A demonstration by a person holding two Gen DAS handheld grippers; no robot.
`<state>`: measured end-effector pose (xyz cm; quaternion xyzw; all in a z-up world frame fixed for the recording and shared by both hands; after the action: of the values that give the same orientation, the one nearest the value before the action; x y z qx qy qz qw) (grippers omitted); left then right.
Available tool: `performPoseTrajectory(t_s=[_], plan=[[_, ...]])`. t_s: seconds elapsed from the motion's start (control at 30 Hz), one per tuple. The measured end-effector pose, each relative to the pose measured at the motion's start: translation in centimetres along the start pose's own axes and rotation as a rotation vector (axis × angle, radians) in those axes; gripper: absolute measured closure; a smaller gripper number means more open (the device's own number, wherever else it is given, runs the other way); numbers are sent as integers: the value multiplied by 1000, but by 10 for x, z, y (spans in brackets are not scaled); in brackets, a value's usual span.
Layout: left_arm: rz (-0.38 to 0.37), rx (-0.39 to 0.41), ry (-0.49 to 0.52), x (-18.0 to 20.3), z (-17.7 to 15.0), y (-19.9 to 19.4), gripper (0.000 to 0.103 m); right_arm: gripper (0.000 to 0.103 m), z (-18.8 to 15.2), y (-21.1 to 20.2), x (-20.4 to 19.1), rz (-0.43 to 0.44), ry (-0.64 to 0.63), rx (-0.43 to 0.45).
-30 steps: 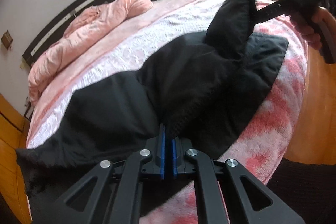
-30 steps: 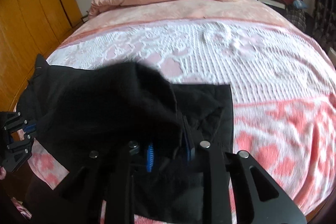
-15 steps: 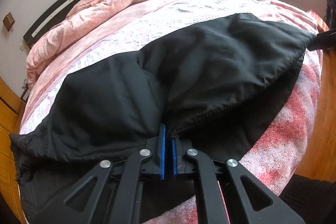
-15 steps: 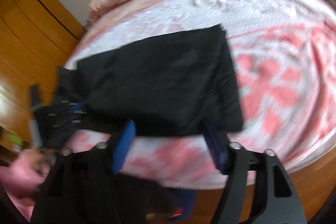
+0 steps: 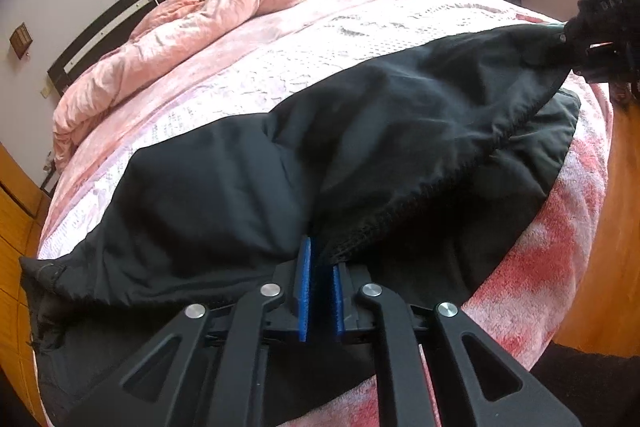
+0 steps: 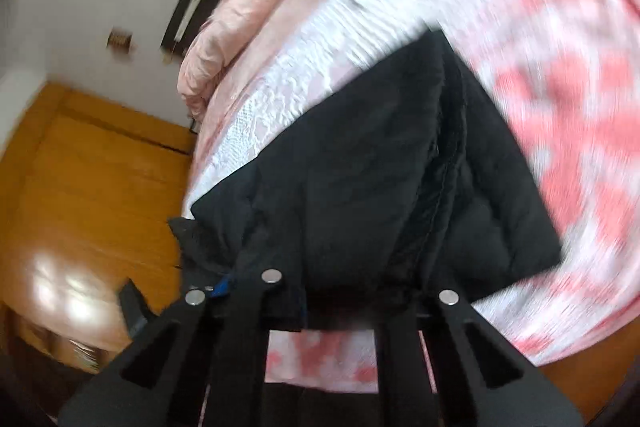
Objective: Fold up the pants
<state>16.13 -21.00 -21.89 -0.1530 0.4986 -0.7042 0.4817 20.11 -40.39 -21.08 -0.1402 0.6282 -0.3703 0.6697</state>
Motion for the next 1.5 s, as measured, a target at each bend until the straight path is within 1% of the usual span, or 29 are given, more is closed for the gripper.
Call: performPoseTrajectory(t_s=[0.03, 0.07, 0.1, 0.13, 0.17, 0.2, 0.27, 0.33, 0.37, 0.4, 0.43, 0.47, 0.5, 0.53, 0.6, 0.63, 0.73, 0.83, 0.93, 1.0, 1.03, 1.07, 1.1, 1.13, 1.17, 1.23, 1.3, 1.4, 1.5], plan=[[-4, -9, 0, 1, 0, 3, 94, 94, 2, 4, 0, -71, -32, -14], [-6, -15, 2, 1, -1, 5, 93, 92, 1, 12, 6, -125, -22, -53], [-5, -25, 5, 2, -2, 9, 93, 80, -4, 23, 22, -198, 24, -115], [-4, -26, 7, 2, -3, 10, 93, 77, -8, 26, 32, -218, 55, -133], [-5, -26, 5, 2, -4, 11, 93, 77, -12, 25, 36, -203, 79, -129], [-9, -25, 1, 2, -5, 11, 93, 72, -13, 20, 36, -184, 104, -110], [-16, -22, -3, 2, -5, 12, 92, 69, -17, 2, 39, -214, 129, -53], [-13, -20, -1, 2, -4, 12, 92, 59, -14, -23, 36, -296, 150, 41], [-15, -19, -4, 1, -5, 12, 92, 59, -12, -35, 33, -360, 135, 89], [-20, -19, -10, 1, -5, 13, 92, 59, -6, -52, 23, -462, 90, 159], [-26, -19, -18, 0, -5, 13, 92, 59, -7, -63, 19, -521, 58, 212], [-30, -19, -22, 0, -5, 14, 92, 59, -4, -69, 7, -542, 26, 251], [-31, -19, -24, 0, -5, 14, 92, 58, -2, -74, 1, -529, -3, 264], [-31, -19, -26, 0, -5, 14, 92, 55, 1, -65, -14, -487, -48, 223], [-35, -18, -31, 0, -5, 14, 92, 55, 1, -42, -30, -435, -93, 141], [-38, -19, -37, -1, -6, 14, 92, 55, -1, -20, -41, -405, -113, 87], [-58, -25, -63, -3, -6, 14, 92, 64, -6, 37, -55, -382, -118, -44], [-87, -30, -102, -6, -6, 14, 91, 66, -11, 74, -53, -396, -81, -120], [-104, -38, -119, -7, -6, 15, 86, 66, -21, 99, -28, -517, -56, -219], [-110, -51, -116, -7, -6, 12, 80, 66, -25, 110, -22, -547, -83, -229], [-126, -64, -131, -9, -8, 8, 70, 66, -27, 111, -23, -564, -100, -226], [-153, -73, -158, -13, -10, 4, 57, 66, -27, 112, -25, -578, -112, -225], [-192, -78, -195, -18, -12, -1, 49, 66, -29, 113, -26, -589, -121, -225], [-234, -72, -250, -29, -14, -9, 27, 66, -29, 113, -26, -593, -124, -226], [-234, -58, -312, -46, -17, -17, 13, 66, -29, 113, -27, -591, -124, -227], [-211, -43, -406, -83, -25, -28, 12, 66, -29, 112, -26, -577, -126, -228], [-189, -58, -492, -121, -34, -31, 12, 66, -31, 109, -25, -572, -128, -228], [-116, -98, -671, -195, -52, -28, 12, 65, -35, 99, -21, -584, -136, -225], [-94, -153, -870, -266, -72, -17, 12, 64, -34, 109, -26, -593, -149, -221]])
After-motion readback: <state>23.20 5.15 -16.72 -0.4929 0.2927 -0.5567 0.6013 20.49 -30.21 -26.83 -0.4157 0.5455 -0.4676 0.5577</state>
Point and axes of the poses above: each gripper's, at about its wrist camera, not at the fingertips, and y roughly the way its jaws point, x to its right, z to its top, the point moved 9 cm from there along y, roughly the way its jaws point, and after that the axes turned 9 degrees about -x, right-handed, at the moved point
